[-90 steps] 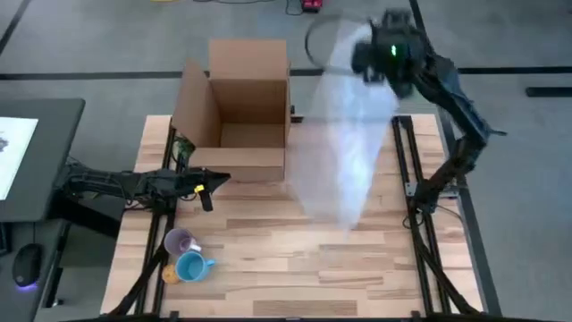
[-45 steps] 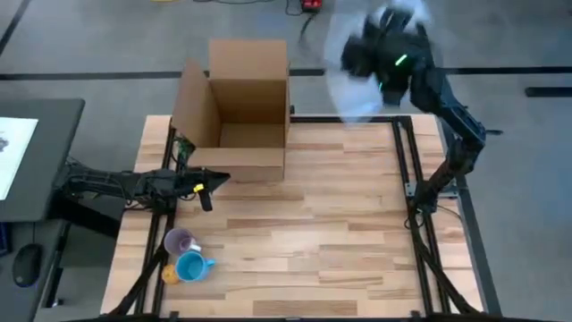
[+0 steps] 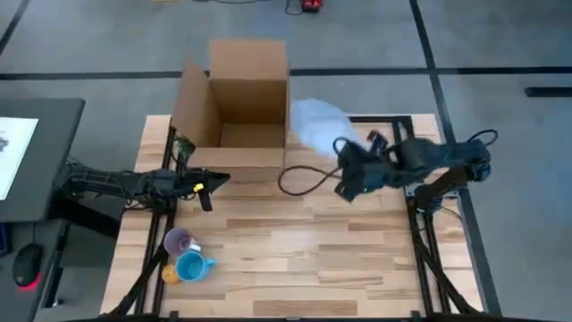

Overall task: Wrap mug
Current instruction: Move the bubble wrap to the right, then wrap the blue mug with the bubble wrap

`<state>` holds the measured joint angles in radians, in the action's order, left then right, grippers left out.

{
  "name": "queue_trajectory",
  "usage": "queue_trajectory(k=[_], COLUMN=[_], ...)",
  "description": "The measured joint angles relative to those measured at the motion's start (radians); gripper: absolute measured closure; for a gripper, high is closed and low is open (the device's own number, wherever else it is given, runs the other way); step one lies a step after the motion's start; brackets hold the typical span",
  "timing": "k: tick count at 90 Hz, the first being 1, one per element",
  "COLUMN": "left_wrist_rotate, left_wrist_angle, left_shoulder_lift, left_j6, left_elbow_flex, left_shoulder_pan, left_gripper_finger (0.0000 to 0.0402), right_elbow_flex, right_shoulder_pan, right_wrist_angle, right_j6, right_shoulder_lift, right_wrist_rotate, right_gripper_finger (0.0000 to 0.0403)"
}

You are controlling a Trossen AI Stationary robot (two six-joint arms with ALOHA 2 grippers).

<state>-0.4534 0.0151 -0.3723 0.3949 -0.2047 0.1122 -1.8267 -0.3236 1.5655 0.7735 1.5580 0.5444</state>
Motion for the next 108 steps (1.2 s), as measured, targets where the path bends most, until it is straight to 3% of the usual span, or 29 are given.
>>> queue_trajectory(k=[9, 21, 52, 66, 83, 94, 108], left_wrist_rotate=[0.004, 0.003, 0.003, 0.003, 0.003, 0.003, 0.087], left_wrist_angle=[-0.001, -0.004, -0.026, -0.032, -0.079, -0.276, -0.47], left_shoulder_lift=[-0.001, -0.001, -0.001, -0.001, -0.001, -0.027, -0.138], left_j6=[-0.006, 0.008, 0.01, 0.008, 0.002, 0.003, -0.033], left_elbow_flex=[0.0, 0.0, 0.0, 0.0, 0.0, -0.054, -0.193], left_shoulder_pan=[0.001, 0.007, 0.007, 0.007, 0.007, 0.007, 0.008], left_gripper_finger=[0.0402, 0.0402, 0.0402, 0.0402, 0.0402, 0.0402, 0.0402], right_elbow_flex=[0.117, 0.273, 0.565, 0.623, 0.585, 0.487, 0.43], right_shoulder_pan=[-0.067, -0.161, -0.275, -0.267, -0.226, -0.2, -0.148], right_wrist_angle=[-0.029, -0.245, -0.631, -0.716, -0.658, -0.619, -0.662], right_j6=[0.053, 0.067, 0.203, 0.115, -0.02, -0.092, -0.247], right_shoulder_lift=[0.005, 0.01, 0.014, 0.014, 0.004, 0.003, 0.001], right_wrist_rotate=[-0.169, -0.311, -0.516, -0.721, -0.985, -0.983, -0.779], right_gripper_finger=[0.0403, 0.0403, 0.0396, 0.0343, 0.0254, 0.0214, 0.0195])
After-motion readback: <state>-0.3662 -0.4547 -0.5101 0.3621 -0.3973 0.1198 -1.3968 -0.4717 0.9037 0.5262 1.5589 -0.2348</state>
